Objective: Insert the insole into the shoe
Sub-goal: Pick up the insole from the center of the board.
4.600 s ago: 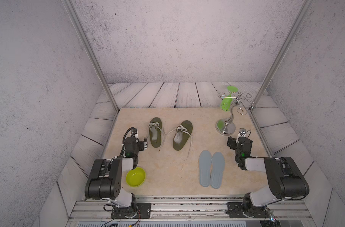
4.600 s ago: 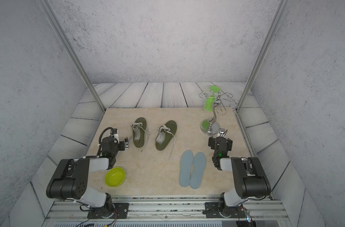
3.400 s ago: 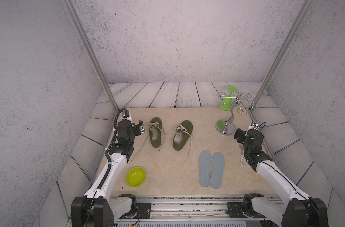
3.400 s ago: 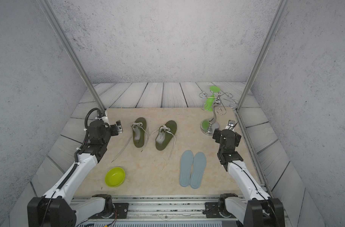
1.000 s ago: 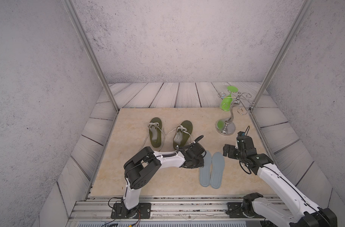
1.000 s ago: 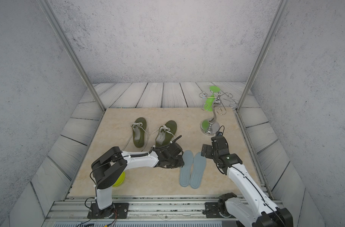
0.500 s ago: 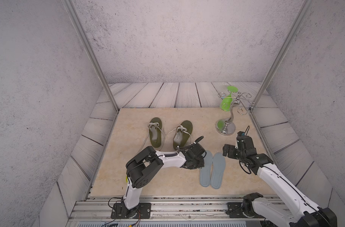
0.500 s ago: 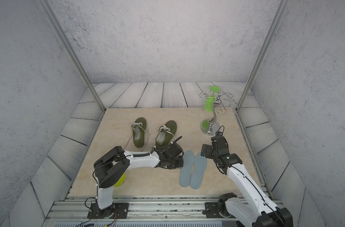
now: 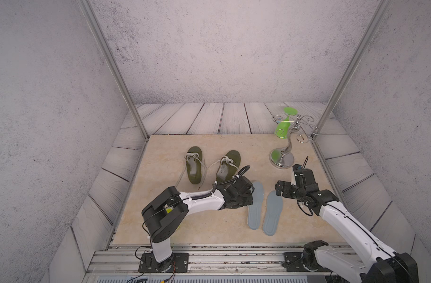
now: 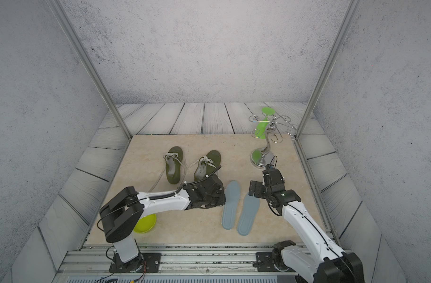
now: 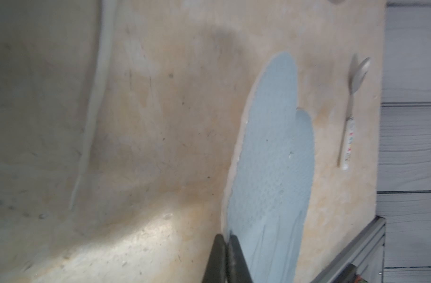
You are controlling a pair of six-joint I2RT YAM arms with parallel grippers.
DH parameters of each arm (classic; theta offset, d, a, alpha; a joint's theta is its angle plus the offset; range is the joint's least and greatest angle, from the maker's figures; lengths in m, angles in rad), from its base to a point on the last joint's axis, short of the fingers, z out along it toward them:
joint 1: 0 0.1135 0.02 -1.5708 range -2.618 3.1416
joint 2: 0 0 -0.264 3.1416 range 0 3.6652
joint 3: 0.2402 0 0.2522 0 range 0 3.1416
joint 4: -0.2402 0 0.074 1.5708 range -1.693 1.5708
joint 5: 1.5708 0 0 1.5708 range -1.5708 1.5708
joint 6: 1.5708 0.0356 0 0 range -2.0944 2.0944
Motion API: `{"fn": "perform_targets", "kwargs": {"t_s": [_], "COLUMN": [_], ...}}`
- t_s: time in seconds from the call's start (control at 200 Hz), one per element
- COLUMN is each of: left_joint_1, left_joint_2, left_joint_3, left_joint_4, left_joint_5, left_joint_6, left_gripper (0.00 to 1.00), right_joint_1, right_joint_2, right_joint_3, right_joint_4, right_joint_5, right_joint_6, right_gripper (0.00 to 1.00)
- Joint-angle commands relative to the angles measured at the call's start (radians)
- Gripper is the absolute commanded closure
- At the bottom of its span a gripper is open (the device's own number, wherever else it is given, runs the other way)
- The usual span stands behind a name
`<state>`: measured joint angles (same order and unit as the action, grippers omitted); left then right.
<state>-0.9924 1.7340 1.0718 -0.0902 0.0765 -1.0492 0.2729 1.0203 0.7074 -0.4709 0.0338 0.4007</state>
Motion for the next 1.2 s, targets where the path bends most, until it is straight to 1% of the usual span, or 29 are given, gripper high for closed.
{"fn": "perform_targets", "kwargs": {"t_s": [0.0, 0.05, 0.17, 0.245, 0.315, 0.38, 0.455, 0.54, 0.636, 0.771, 0.946, 1.061, 1.196], "left_joint_1": [0.024, 0.037, 0.071, 0.11, 0.143, 0.166, 0.188, 0.214, 0.236, 0.285, 0.327, 0.34, 0.355], "left_joint_2": [-0.098, -0.153, -0.293, -0.369, -0.432, -0.485, -0.53, -0.553, -0.565, -0.562, -0.543, -0.537, -0.536], "left_joint_3": [-0.03, -0.063, -0.19, -0.236, -0.279, -0.321, -0.334, -0.323, -0.32, -0.346, -0.368, -0.383, -0.388], "left_joint_4": [-0.018, -0.012, 0.089, 0.084, 0.063, 0.067, 0.038, 0.003, -0.032, 0.021, 0.077, 0.101, 0.11], "left_joint_5": [-0.094, -0.13, -0.222, -0.235, -0.239, -0.237, -0.23, -0.209, -0.206, -0.161, -0.107, -0.085, -0.063], "left_joint_6": [-0.063, -0.109, -0.251, -0.326, -0.425, -0.504, -0.578, -0.613, -0.657, -0.682, -0.717, -0.734, -0.746], "left_gripper": [1.0, 1.0, 1.0, 1.0, 1.0, 1.0, 1.0, 1.0, 1.0, 1.0, 1.0, 1.0, 1.0], "right_joint_1": [0.015, 0.023, 0.064, 0.109, 0.158, 0.202, 0.252, 0.299, 0.335, 0.383, 0.467, 0.517, 0.542], "right_joint_2": [0.005, 0.0, -0.009, -0.016, -0.013, 0.008, 0.047, 0.101, 0.159, 0.232, 0.351, 0.428, 0.493], "right_joint_3": [0.046, 0.058, 0.09, 0.112, 0.134, 0.18, 0.234, 0.298, 0.371, 0.455, 0.536, 0.577, 0.588], "right_joint_4": [0.003, 0.002, 0.015, 0.033, 0.051, 0.032, 0.002, -0.051, -0.118, -0.18, -0.194, -0.15, -0.079], "right_joint_5": [-0.066, -0.089, -0.138, -0.141, -0.158, -0.178, -0.198, -0.21, -0.238, -0.3, -0.276, -0.189, -0.172], "right_joint_6": [-0.058, -0.075, -0.113, -0.155, -0.213, -0.272, -0.359, -0.453, -0.53, -0.595, -0.591, -0.56, -0.56], "right_gripper": [0.01, 0.01, 0.01, 0.01, 0.01, 0.01, 0.01, 0.01, 0.01, 0.01, 0.01, 0.01, 0.01]}}
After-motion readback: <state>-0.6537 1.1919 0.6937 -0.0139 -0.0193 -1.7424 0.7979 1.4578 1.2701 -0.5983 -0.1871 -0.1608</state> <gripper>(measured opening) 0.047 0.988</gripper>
